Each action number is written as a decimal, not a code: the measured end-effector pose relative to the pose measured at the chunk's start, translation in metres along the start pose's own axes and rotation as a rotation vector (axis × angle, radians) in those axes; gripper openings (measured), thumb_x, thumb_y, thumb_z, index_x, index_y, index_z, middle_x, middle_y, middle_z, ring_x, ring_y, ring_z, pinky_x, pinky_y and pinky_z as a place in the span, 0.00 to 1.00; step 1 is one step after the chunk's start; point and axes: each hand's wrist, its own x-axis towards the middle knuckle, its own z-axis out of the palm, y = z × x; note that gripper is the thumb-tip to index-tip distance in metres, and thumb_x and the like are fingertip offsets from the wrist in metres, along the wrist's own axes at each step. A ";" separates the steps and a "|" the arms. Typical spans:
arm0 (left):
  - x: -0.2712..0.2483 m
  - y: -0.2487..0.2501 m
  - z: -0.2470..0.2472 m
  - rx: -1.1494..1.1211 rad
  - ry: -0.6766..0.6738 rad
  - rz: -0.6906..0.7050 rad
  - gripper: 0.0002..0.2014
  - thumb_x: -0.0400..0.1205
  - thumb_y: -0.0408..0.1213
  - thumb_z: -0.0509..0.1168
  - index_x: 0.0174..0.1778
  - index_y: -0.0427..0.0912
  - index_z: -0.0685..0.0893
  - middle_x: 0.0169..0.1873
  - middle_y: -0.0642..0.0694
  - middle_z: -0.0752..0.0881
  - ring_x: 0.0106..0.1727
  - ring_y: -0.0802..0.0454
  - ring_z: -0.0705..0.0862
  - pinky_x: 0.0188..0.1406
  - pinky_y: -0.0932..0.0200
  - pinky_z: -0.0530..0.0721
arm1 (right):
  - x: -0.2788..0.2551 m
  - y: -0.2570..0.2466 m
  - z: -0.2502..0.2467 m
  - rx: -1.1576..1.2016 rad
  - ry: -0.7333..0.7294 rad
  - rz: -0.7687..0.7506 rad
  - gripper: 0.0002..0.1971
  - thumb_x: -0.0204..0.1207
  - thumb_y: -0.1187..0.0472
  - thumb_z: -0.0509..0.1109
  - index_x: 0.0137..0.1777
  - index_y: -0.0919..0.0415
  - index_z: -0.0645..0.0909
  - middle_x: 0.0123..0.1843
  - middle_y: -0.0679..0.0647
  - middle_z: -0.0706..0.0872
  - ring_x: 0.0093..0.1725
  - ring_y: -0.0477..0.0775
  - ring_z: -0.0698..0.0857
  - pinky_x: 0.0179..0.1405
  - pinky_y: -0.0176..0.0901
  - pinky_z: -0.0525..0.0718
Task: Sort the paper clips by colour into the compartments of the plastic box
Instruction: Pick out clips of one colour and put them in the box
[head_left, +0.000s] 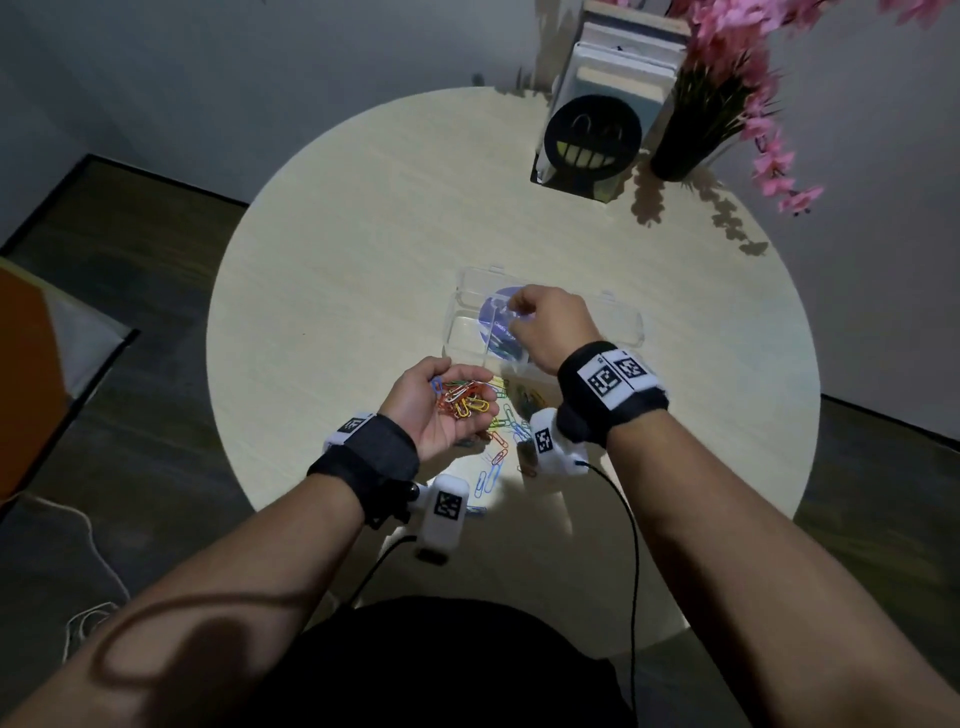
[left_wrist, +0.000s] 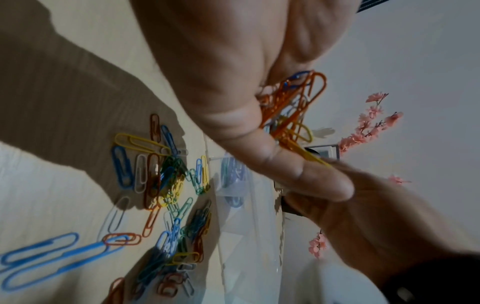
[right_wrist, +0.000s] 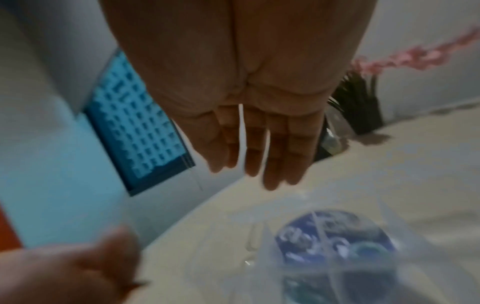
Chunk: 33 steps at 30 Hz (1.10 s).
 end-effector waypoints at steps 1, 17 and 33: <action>0.000 -0.001 0.001 -0.016 -0.002 0.000 0.28 0.85 0.43 0.46 0.37 0.30 0.87 0.30 0.33 0.84 0.29 0.39 0.86 0.26 0.55 0.88 | -0.010 -0.004 -0.003 0.012 -0.005 -0.071 0.09 0.73 0.64 0.69 0.52 0.57 0.85 0.49 0.54 0.88 0.45 0.51 0.82 0.44 0.35 0.78; 0.008 -0.011 0.004 -0.098 0.025 -0.032 0.16 0.83 0.40 0.49 0.41 0.36 0.78 0.29 0.41 0.83 0.30 0.47 0.85 0.39 0.52 0.87 | -0.071 -0.002 0.022 -0.431 -0.203 -0.442 0.15 0.79 0.58 0.62 0.64 0.49 0.79 0.48 0.57 0.82 0.56 0.62 0.78 0.41 0.48 0.73; 0.008 -0.004 0.002 -0.095 0.019 -0.033 0.17 0.84 0.39 0.50 0.41 0.34 0.80 0.35 0.37 0.84 0.35 0.42 0.89 0.35 0.52 0.90 | -0.031 0.044 -0.014 0.342 0.071 0.097 0.05 0.72 0.67 0.73 0.37 0.59 0.82 0.24 0.51 0.79 0.19 0.43 0.77 0.24 0.36 0.74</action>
